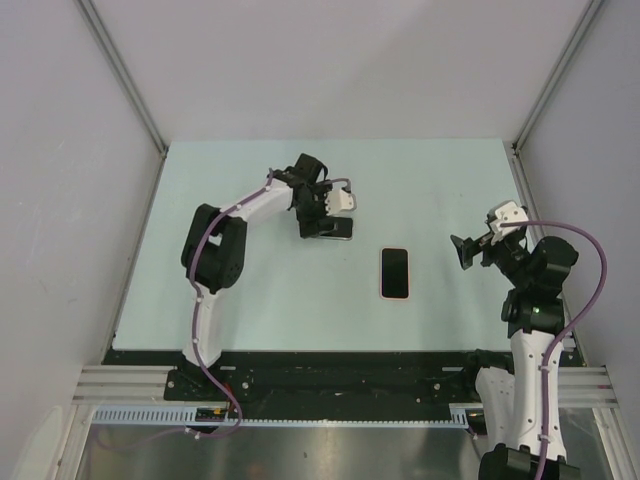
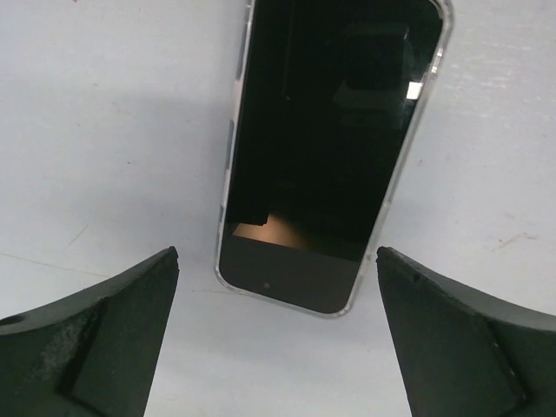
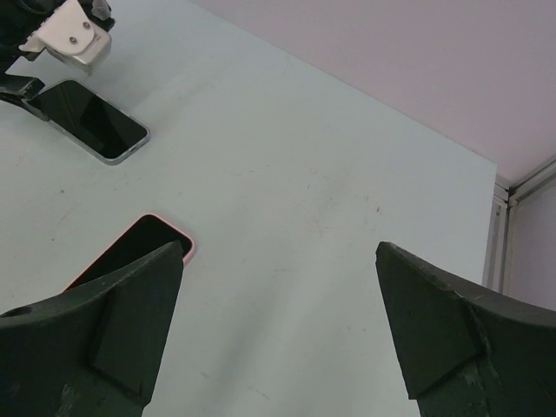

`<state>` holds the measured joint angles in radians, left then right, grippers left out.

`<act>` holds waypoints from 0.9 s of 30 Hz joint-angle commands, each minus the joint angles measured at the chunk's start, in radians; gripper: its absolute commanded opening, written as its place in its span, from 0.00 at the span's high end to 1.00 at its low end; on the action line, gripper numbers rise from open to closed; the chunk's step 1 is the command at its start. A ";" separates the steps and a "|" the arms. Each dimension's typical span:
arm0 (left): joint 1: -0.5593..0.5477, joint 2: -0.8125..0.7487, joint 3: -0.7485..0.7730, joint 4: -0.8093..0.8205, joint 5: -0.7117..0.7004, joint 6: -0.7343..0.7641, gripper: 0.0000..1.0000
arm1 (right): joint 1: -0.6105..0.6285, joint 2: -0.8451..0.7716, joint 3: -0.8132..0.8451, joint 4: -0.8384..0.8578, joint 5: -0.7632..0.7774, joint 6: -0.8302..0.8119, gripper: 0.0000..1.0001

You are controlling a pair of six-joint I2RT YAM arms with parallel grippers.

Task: Take the phone out of the phone case
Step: Move the phone to the center of the board.

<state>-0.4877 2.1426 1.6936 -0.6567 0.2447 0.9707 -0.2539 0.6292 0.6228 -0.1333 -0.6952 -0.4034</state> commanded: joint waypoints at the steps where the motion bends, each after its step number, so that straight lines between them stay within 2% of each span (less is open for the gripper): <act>1: 0.000 0.045 0.087 -0.007 -0.008 0.016 0.00 | -0.010 -0.016 0.005 0.008 -0.030 -0.006 0.03; 13: 0.001 0.094 0.175 -0.182 0.105 0.069 0.00 | -0.010 -0.019 0.005 0.003 -0.033 -0.017 0.03; 18: -0.002 0.092 0.173 -0.205 0.153 0.092 0.00 | -0.008 -0.017 0.005 0.003 -0.035 -0.018 0.03; 27: -0.009 0.155 0.248 -0.208 0.096 0.080 0.00 | -0.010 -0.017 0.005 0.001 -0.032 -0.020 0.04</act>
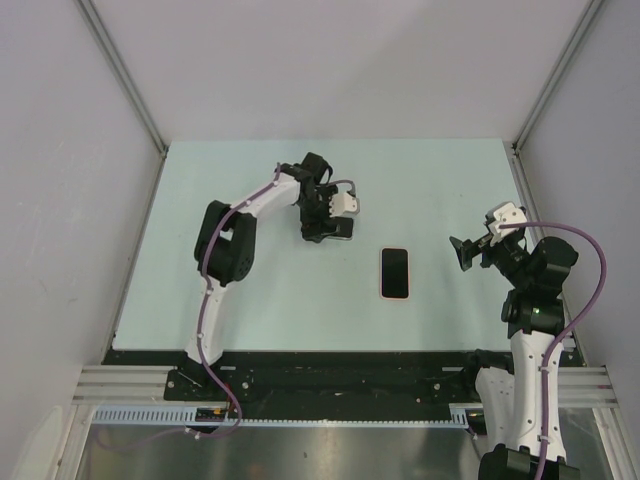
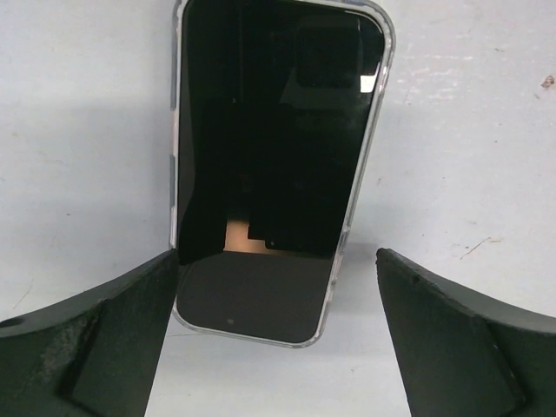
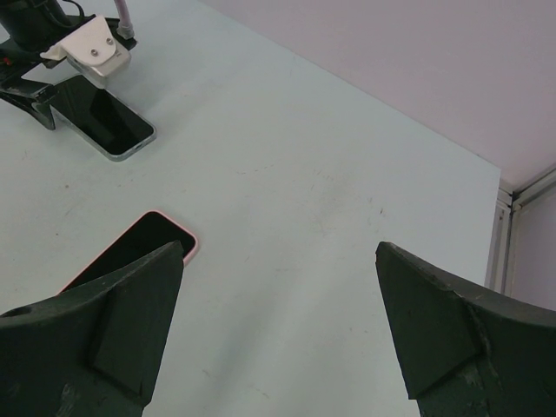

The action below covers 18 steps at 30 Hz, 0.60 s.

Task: Take the phone out of the phone case
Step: Move the phone to the center of the board.

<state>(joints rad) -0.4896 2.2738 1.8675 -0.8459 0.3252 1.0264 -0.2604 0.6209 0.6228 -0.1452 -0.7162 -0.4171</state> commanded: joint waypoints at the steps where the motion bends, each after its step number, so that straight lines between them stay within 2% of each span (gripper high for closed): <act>1: -0.006 0.032 0.081 -0.021 0.012 0.021 0.00 | -0.003 -0.010 0.005 0.013 -0.011 -0.009 0.04; 9: -0.021 0.050 0.079 -0.025 -0.009 0.044 0.00 | -0.003 -0.009 0.005 0.013 -0.009 -0.012 0.04; 18: -0.026 -0.028 0.062 -0.024 0.081 0.112 0.00 | -0.002 -0.009 0.005 0.009 -0.008 -0.015 0.03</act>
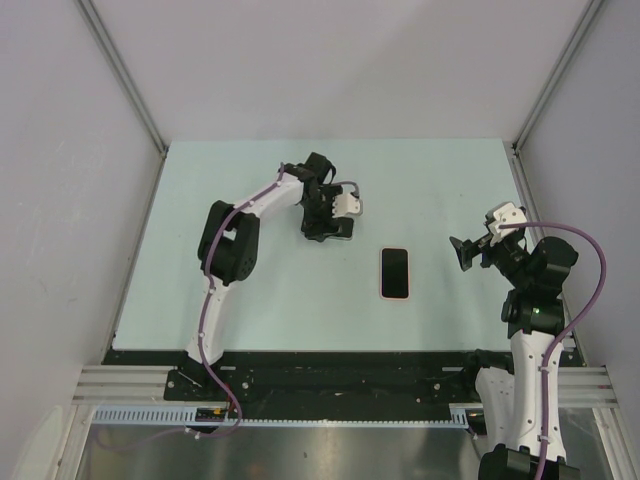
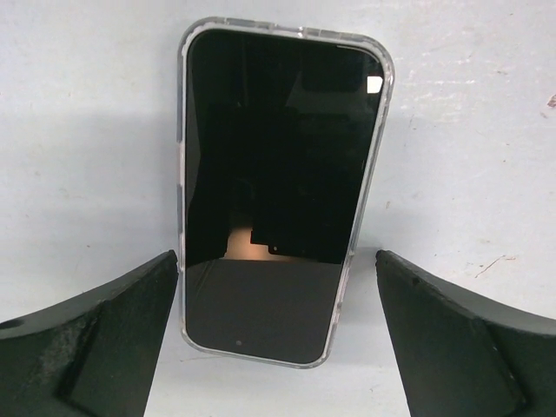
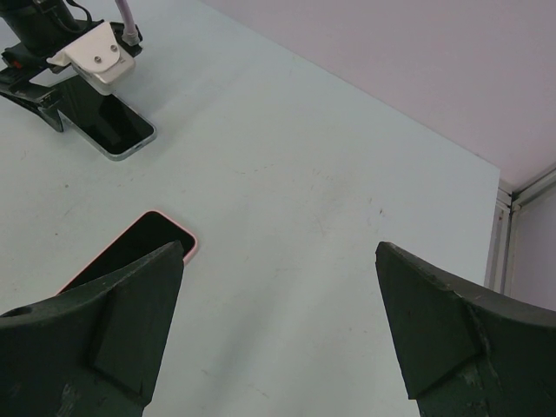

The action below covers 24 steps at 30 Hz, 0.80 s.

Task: Take the phone out of the phone case
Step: Move the phone to the center of the board.

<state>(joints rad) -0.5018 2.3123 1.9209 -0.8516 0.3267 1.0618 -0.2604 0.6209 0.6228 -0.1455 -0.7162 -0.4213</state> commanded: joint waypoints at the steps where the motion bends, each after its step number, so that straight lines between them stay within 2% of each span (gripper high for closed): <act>1: -0.015 -0.068 0.010 -0.020 0.083 0.082 0.00 | -0.002 -0.010 0.005 0.011 -0.008 -0.011 0.04; 6: -0.032 -0.050 0.018 -0.020 0.014 0.121 0.00 | -0.005 -0.010 0.005 0.011 -0.006 -0.011 0.04; 19: -0.035 -0.007 0.015 -0.029 -0.017 0.196 0.00 | -0.007 -0.012 0.005 0.009 -0.003 -0.017 0.04; 24: -0.035 0.030 0.065 -0.144 -0.005 0.233 0.00 | -0.008 -0.010 0.005 0.006 -0.002 -0.019 0.04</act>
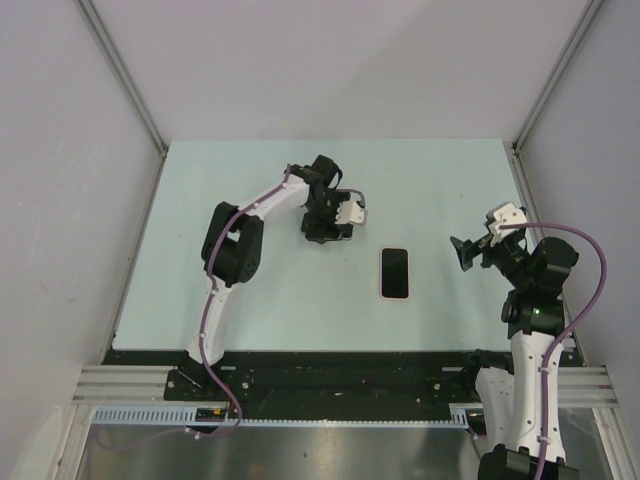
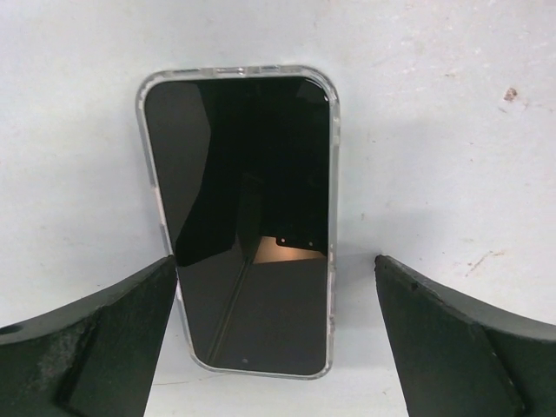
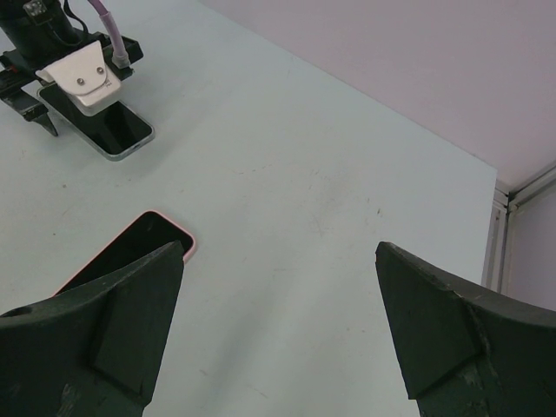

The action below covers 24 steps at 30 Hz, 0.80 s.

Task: Take the phone out of the phone case
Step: Move the phone to the center of the board.

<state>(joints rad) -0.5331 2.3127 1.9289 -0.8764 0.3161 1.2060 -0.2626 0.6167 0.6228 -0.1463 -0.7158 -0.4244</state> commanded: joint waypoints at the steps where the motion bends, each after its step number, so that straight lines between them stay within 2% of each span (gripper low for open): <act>1: -0.005 0.039 0.077 -0.139 0.008 0.090 0.02 | -0.006 -0.005 0.005 0.008 -0.002 -0.016 0.03; 4: -0.004 0.059 0.099 -0.196 0.003 0.099 0.07 | -0.001 -0.002 0.005 0.007 -0.004 -0.019 0.04; 7: -0.005 0.065 0.107 -0.233 0.006 0.099 0.07 | 0.003 -0.002 0.005 0.007 -0.001 -0.022 0.04; 10: -0.005 0.066 0.122 -0.233 0.018 0.092 0.04 | 0.006 -0.002 0.005 0.007 0.001 -0.024 0.04; 16: -0.004 0.062 0.160 -0.233 0.060 0.061 0.06 | 0.006 -0.003 0.006 0.005 0.004 -0.027 0.04; 18: -0.001 0.057 0.182 -0.233 0.102 0.041 0.07 | 0.006 -0.005 0.005 0.005 0.006 -0.028 0.04; 19: 0.004 0.047 0.208 -0.225 0.121 0.015 0.00 | 0.006 -0.005 0.005 0.007 0.006 -0.028 0.04; 24: 0.022 0.016 0.286 -0.190 0.211 -0.059 0.00 | 0.005 -0.006 0.005 0.002 0.007 -0.028 0.04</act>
<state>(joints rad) -0.5255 2.3718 2.1220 -1.0763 0.3843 1.1988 -0.2592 0.6167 0.6228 -0.1528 -0.7155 -0.4458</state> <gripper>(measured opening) 0.996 0.961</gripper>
